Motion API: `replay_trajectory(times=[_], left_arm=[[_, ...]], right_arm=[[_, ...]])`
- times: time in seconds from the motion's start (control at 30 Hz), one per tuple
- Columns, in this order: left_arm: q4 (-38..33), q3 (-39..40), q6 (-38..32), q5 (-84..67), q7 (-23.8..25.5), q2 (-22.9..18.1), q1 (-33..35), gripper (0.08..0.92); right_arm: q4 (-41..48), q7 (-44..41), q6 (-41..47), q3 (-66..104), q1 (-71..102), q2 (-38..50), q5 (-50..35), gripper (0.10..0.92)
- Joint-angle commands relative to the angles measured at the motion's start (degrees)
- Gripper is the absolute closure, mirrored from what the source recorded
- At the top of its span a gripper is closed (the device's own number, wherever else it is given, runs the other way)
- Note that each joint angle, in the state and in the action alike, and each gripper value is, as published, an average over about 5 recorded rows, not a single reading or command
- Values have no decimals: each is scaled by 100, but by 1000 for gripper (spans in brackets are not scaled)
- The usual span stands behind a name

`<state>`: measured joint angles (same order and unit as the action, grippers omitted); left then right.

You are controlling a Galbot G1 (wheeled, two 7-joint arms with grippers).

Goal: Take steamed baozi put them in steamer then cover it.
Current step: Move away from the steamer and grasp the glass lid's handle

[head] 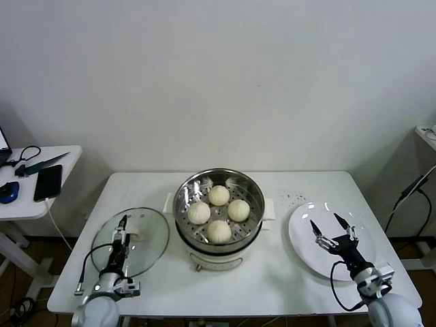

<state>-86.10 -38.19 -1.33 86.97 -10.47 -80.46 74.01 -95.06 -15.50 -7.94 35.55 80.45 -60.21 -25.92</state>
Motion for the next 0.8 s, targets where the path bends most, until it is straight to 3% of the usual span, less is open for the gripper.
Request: replay_trajectory(times=[0.03,0.37,0.8], left_arm=[[667,6,16,0,-382,6,-538,177],[785,36,-138,-209,-356,9,-578,204],[783,26,-179,-334,-355,9,-516,571]], right_arm=[[93,-18,-21,-54,-109,-98,237,203],[175,-45,-78,-79,-138,-153,398,203],[233,-91,-134,-69,-145,-228,534,203]])
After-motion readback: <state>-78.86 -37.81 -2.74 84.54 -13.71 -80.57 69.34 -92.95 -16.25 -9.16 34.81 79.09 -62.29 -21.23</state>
